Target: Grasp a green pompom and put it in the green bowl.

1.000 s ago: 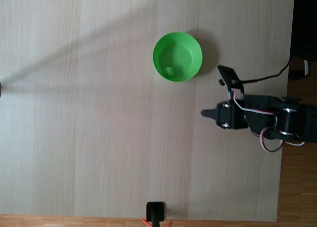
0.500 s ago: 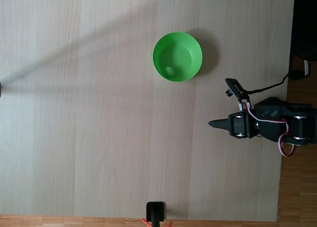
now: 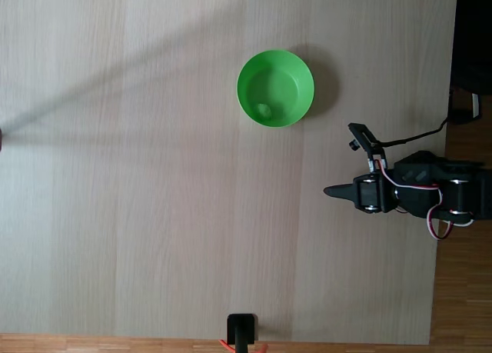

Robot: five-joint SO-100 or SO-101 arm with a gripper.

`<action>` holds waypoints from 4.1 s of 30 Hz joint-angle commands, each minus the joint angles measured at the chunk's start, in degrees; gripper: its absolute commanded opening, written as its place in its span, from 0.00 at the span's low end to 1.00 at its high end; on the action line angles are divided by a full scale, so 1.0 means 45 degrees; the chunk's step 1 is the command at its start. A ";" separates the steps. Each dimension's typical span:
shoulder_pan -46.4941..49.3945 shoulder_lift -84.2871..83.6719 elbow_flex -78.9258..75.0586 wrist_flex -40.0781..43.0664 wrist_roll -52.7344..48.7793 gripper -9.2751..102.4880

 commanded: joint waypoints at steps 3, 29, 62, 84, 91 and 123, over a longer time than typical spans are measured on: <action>-0.0430 0.1016 0.0547 0.0234 -0.0078 0.08; -0.1055 0.2285 0.1094 0.0781 -0.0078 0.08; -0.0977 0.2285 0.1094 0.0801 -0.0078 0.08; -0.0977 0.2285 0.1094 0.0820 -0.0078 0.08; -0.1113 0.2285 0.1074 0.0859 -0.0078 0.08; -0.1035 0.2285 0.1074 0.0898 -0.0078 0.08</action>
